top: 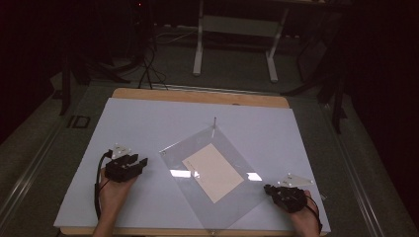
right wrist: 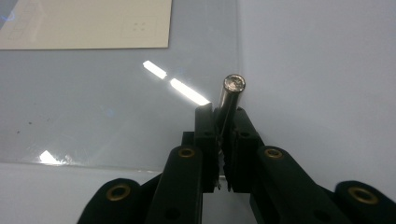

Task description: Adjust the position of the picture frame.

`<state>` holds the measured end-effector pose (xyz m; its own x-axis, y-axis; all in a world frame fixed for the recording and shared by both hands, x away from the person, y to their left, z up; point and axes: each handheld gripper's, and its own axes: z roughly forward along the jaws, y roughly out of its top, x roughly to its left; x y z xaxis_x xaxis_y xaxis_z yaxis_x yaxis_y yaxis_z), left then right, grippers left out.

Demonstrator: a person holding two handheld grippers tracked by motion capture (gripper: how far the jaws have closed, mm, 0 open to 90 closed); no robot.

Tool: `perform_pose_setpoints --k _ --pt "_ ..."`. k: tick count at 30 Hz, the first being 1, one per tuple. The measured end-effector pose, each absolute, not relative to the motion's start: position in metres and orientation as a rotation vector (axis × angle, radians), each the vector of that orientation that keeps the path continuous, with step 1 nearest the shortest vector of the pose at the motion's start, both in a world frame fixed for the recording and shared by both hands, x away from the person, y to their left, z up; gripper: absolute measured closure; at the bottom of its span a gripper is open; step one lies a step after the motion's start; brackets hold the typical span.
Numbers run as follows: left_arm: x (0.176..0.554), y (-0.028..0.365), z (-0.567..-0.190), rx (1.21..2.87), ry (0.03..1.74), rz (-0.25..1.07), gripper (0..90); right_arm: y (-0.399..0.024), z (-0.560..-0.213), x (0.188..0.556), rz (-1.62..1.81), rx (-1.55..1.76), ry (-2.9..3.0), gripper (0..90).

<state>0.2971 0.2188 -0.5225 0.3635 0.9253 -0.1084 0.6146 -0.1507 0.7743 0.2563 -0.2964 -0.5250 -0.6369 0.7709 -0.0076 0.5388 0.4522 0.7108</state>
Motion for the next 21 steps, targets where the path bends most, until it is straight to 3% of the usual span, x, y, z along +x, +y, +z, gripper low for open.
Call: perform_pose_setpoints --k 21 --pt "0.383 0.163 -0.510 1.956 1.113 0.477 60.6 -0.298 -0.526 0.256 1.010 1.113 2.371 85.2"
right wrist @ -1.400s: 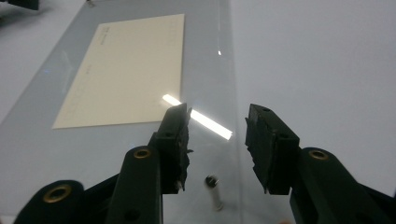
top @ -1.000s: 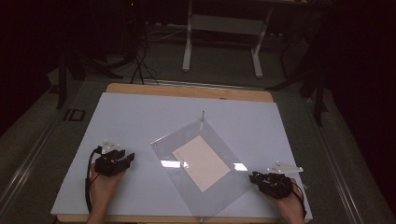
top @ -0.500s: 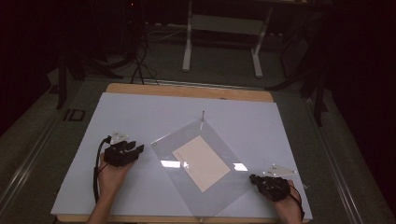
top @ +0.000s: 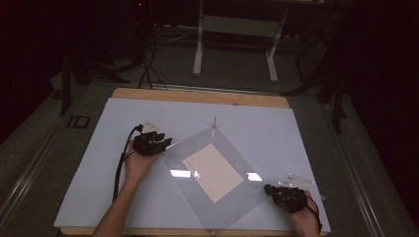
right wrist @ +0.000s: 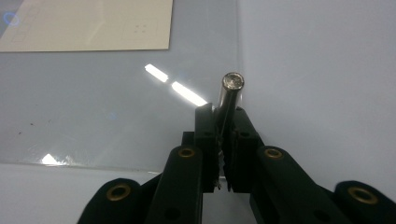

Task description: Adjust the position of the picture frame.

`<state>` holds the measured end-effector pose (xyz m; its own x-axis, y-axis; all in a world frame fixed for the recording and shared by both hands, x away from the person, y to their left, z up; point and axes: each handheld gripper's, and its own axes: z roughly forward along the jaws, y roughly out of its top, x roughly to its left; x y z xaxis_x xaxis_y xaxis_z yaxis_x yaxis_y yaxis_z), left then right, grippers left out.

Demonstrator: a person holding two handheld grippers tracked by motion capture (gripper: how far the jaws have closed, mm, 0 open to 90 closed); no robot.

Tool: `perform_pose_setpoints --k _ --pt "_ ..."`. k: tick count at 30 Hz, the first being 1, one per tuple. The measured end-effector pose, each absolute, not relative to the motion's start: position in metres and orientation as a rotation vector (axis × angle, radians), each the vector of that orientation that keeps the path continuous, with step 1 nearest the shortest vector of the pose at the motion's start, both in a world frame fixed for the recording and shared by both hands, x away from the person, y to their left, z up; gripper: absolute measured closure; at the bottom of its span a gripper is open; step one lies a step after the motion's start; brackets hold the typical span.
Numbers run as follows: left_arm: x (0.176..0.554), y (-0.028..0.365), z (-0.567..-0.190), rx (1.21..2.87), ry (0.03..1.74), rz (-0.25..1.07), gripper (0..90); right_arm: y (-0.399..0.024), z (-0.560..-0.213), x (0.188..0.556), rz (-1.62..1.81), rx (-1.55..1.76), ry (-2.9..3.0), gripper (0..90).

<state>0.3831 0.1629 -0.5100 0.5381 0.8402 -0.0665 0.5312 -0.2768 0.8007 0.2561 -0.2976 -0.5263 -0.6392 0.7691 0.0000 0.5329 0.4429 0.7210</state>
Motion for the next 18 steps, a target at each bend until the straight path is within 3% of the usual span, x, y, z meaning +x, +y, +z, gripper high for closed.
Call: perform_pose_setpoints --k 8,18 --pt "0.410 0.137 -0.510 1.979 1.069 0.460 62.0 -0.298 -0.526 0.256 1.010 1.114 2.370 85.1" --pt "0.450 0.059 -0.510 2.081 0.949 0.422 63.7 -0.298 -0.526 0.256 1.016 1.124 2.366 85.0"
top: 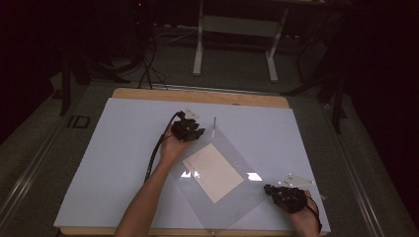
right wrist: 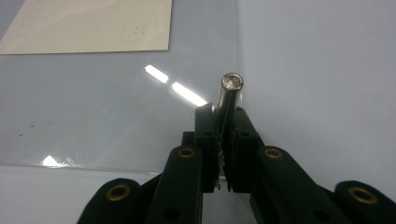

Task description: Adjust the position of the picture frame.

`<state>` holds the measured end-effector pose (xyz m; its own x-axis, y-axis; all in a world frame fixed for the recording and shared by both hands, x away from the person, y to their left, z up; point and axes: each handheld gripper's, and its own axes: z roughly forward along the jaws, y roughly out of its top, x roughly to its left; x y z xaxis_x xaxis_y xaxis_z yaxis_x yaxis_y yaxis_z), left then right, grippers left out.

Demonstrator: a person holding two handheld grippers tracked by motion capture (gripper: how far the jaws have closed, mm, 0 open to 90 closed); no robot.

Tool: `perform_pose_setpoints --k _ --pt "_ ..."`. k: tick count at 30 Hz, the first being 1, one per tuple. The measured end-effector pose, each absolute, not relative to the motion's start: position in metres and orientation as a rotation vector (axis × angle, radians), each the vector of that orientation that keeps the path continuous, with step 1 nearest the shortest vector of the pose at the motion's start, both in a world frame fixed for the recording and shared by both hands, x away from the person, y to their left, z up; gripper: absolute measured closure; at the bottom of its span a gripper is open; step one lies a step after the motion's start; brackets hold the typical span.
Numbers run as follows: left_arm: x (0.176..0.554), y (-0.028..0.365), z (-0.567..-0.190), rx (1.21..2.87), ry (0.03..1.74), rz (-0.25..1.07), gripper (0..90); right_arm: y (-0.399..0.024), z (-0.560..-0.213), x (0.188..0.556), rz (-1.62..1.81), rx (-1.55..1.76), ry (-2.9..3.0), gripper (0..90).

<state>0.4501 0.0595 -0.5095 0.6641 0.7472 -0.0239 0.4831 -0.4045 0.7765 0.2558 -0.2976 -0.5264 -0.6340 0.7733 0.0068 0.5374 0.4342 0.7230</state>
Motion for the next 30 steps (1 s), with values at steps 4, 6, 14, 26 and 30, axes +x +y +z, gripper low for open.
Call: perform_pose_setpoints --k 4,6,14,26,30 --pt "0.467 0.038 -0.516 2.086 0.978 0.403 65.1 -0.298 -0.527 0.256 1.023 1.132 2.363 84.9" --pt "0.474 0.030 -0.519 2.067 0.987 0.386 64.8 -0.298 -0.527 0.256 1.027 1.133 2.363 84.9" --pt "0.496 0.003 -0.526 2.099 1.044 0.378 76.0 -0.299 -0.527 0.256 1.043 1.154 2.354 84.7" --pt "0.493 0.010 -0.519 2.129 0.998 0.389 85.1 -0.302 -0.526 0.257 1.125 1.253 2.364 83.2" --pt "0.489 0.027 -0.512 2.139 0.968 0.379 85.1 -0.302 -0.520 0.260 1.172 1.269 2.342 81.6"
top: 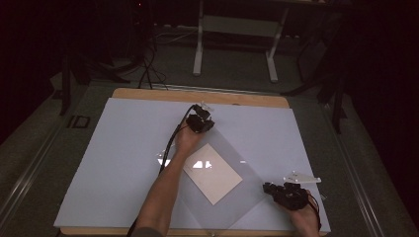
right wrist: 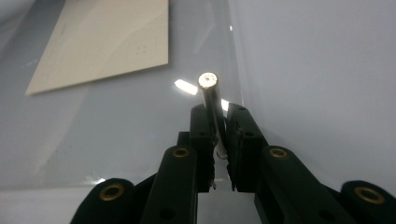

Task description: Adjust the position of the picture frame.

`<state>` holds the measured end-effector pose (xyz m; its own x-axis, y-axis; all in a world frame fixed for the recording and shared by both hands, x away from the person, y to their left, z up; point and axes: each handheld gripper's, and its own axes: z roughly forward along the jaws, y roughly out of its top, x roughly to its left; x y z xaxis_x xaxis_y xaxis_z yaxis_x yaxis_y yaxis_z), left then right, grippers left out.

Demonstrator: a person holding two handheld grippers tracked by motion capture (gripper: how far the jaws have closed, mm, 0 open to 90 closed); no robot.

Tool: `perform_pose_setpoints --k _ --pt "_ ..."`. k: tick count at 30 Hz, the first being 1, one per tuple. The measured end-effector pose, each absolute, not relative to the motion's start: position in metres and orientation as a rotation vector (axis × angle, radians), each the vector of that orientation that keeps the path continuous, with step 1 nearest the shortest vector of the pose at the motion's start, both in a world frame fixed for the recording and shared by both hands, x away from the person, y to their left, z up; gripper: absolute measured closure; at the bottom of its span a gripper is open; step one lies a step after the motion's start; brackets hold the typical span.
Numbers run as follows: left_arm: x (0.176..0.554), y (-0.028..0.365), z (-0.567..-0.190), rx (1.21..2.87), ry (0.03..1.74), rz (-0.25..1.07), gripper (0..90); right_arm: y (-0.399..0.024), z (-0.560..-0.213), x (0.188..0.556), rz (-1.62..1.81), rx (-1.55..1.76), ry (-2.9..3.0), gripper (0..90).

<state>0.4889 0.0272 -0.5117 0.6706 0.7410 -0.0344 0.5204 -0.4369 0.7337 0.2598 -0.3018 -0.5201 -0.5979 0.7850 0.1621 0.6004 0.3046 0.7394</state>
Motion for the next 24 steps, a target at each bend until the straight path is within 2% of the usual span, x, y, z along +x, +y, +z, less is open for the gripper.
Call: perform_pose_setpoints --k 7,15,24 --pt "0.477 0.076 -0.502 2.182 0.927 0.312 85.0 -0.300 -0.510 0.276 1.212 1.286 2.322 80.7" --pt "0.453 0.136 -0.495 2.154 1.010 0.329 84.8 -0.282 -0.488 0.331 1.217 1.257 2.321 80.4" --pt "0.418 0.173 -0.490 2.160 1.027 0.319 84.6 -0.266 -0.482 0.392 1.203 1.272 2.396 80.6"
